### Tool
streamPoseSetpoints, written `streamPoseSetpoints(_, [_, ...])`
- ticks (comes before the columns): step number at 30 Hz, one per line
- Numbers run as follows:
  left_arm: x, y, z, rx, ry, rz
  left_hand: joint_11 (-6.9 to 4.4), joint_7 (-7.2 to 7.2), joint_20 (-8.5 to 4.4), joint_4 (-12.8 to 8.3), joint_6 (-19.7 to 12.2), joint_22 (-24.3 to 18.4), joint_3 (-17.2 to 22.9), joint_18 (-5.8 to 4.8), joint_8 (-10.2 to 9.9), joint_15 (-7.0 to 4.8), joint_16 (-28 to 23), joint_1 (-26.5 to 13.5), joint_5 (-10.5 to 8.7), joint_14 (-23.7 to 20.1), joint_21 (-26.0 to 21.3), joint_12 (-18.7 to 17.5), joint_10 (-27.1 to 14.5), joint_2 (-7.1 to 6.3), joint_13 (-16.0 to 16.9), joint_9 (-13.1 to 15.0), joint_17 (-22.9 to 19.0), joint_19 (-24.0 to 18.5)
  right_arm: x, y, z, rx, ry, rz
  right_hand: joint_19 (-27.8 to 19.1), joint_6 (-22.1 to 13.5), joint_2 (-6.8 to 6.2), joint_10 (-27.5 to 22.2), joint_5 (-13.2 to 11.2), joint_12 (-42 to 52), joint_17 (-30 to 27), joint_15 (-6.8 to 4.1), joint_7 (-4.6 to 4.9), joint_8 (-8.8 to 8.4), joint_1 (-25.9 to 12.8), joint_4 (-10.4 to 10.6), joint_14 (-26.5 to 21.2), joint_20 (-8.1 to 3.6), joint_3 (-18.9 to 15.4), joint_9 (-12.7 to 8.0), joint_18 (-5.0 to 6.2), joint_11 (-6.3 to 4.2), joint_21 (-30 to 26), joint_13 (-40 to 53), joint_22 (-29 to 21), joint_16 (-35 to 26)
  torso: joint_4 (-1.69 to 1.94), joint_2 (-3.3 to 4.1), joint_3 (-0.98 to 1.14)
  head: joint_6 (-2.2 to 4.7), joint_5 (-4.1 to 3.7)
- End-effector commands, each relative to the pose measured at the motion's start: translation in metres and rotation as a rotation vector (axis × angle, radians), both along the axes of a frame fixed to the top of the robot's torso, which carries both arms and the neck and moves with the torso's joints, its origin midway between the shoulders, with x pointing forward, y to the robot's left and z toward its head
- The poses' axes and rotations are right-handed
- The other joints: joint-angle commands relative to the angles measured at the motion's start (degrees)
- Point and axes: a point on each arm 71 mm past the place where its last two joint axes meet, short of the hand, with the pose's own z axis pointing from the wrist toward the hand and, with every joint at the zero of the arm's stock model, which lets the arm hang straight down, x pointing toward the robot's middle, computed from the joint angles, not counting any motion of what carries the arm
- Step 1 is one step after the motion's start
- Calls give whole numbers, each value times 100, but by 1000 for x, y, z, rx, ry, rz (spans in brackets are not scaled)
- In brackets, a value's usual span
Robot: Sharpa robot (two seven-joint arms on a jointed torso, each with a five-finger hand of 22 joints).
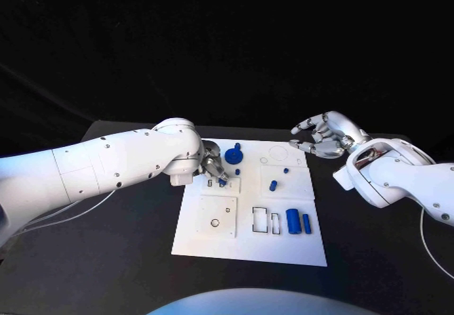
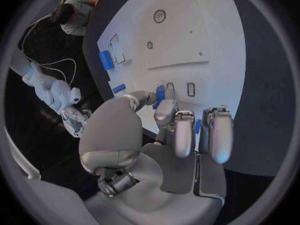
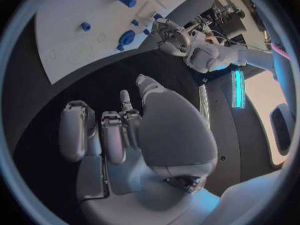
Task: Assemble the parts on the task board
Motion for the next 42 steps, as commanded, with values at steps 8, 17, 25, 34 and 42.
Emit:
streamPoseSetpoints(8, [1,-1,-3,46,-36,-18,-1,-114,-21,-1154,161,1128,1114,-52,43,-34,33,-84,40,601,32,-48,58,7,-19,17,1488,294,-1,1,-1,-12,2,12,-17,30,1,63,23,3,1166,-40,-11,19,-37,19,516,-27,30,5,92,-39,-25,814,785,-25,-4,4,2,-17,6])
streamPoseSetpoints(17, [2,-1,-5,51,-33,-12,-6,-123,-24,-1148,179,1131,1108,-52,81,-39,33,-134,47,601,32,-60,63,12,-33,36,1488,294,-1,2,-1,-12,2,13,-17,30,1,63,23,3,1166,-40,-11,19,-37,19,516,-27,30,5,92,-39,-25,814,785,-25,-3,6,5,-30,15])
streamPoseSetpoints(25, [2,-2,-6,59,-22,-15,-15,-137,-28,-1144,184,1133,1092,-52,124,-46,38,-188,-15,603,32,-65,75,16,-42,58,1499,294,-1,2,-2,-13,3,13,-17,30,1,63,23,3,1166,-40,-11,19,-37,19,516,-27,30,5,92,-39,-25,814,785,-25,-3,2,6,-53,14])
streamPoseSetpoints(34, [1,-2,-7,73,-7,-24,-21,-148,-34,-1142,193,1142,1073,-54,163,-54,43,-231,-77,606,36,-72,84,18,-53,78,1510,300,-1,2,-2,-13,4,13,-19,30,6,65,35,6,1165,-42,-13,23,-62,18,516,-27,42,8,93,-41,-33,816,783,-25,-3,-1,6,-76,22])
streamPoseSetpoints(42, [0,-3,-7,73,-2,-30,-25,-155,-37,-1142,201,1145,1062,-55,186,-59,43,-252,-107,606,38,-73,92,18,-56,89,1510,302,-1,2,-2,-13,4,14,-19,30,6,65,35,6,1165,-42,-13,23,-62,18,516,-27,42,8,93,-41,-33,816,783,-25,-6,0,9,-84,21])
